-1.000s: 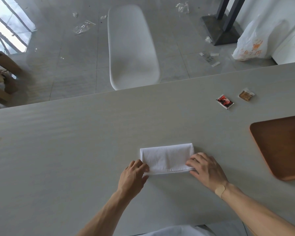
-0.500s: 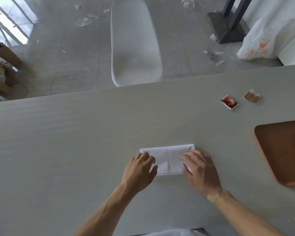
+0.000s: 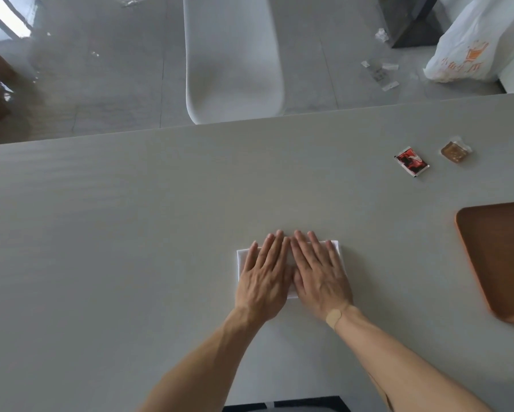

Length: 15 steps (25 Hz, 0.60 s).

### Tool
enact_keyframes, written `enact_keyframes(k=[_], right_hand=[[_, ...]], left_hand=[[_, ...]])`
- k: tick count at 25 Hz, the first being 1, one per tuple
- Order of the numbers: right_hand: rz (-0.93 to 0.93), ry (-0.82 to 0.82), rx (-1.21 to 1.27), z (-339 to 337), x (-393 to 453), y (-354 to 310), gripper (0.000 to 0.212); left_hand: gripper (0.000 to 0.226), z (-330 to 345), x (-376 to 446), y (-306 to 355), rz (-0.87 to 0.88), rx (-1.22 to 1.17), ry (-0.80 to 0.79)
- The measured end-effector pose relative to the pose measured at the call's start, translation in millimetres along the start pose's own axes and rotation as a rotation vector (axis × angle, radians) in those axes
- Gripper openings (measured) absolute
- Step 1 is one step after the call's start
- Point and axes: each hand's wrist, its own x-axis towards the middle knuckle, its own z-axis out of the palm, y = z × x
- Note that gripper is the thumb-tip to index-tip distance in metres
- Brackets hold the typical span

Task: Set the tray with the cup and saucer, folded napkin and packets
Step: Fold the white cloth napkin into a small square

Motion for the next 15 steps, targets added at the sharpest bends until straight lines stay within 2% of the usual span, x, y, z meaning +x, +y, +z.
enact_keyframes(k=[2, 7, 10, 13, 15], right_hand=[[0.012, -0.004, 0.0, -1, -2, 11, 0.062], [0.087, -0.009, -0.01, -7, -11, 34, 0.066], [0.1, 0.011, 0.006, -15, -9, 27, 0.063], [0.0, 0.083, 0.082, -16, -3, 14, 0.052], [-0.033, 0.066, 0.086, -11, -2, 4, 0.05]], left_hand=[[0.061, -1, -7, -14, 0.014, 0.047, -0.028], [0.067, -13, -27, -39, -0.077, 0.098, -0.055], [0.066, -20, -27, -31, -0.098, 0.108, -0.058], [0.059, -21, -18, -4, -0.076, 0.027, 0.005], [0.056, -14, -9, 17, -0.084, -0.036, 0.021]])
